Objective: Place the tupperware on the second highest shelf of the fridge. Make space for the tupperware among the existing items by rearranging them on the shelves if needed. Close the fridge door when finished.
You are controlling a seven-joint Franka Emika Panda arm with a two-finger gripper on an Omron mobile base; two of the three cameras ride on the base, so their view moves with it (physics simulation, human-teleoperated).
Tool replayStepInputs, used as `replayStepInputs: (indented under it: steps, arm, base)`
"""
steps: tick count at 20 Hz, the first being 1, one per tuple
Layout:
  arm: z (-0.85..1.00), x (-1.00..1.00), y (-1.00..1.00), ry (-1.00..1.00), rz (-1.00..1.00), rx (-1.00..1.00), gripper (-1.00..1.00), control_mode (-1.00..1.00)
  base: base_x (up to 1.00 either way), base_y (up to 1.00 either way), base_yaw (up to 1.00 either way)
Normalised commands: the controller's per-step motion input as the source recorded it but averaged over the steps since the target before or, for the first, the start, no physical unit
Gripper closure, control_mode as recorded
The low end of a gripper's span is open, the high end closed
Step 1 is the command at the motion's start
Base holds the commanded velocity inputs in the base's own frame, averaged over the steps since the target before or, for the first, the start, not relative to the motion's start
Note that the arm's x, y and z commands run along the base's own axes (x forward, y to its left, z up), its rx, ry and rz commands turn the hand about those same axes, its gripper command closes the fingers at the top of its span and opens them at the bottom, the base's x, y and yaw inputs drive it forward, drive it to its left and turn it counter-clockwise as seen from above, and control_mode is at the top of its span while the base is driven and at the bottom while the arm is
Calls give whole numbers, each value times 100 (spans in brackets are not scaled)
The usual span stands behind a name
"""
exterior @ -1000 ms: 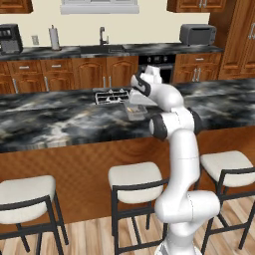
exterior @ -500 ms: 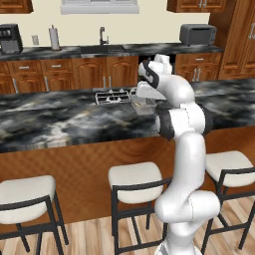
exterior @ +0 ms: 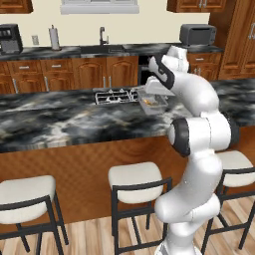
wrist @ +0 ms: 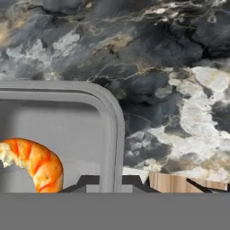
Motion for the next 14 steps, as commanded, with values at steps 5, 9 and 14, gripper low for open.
replayStepInputs:
  steps: [5,9,14]
  arm:
    - [49,-100,0,-16,0,0,100,-100]
    - [4,-100,1,-1,-2,0,100,-100]
    - [0,-100,10,14,-14,0,100,-100]
  base:
    - [0,0,0]
    - [0,0,0]
    - [0,0,0]
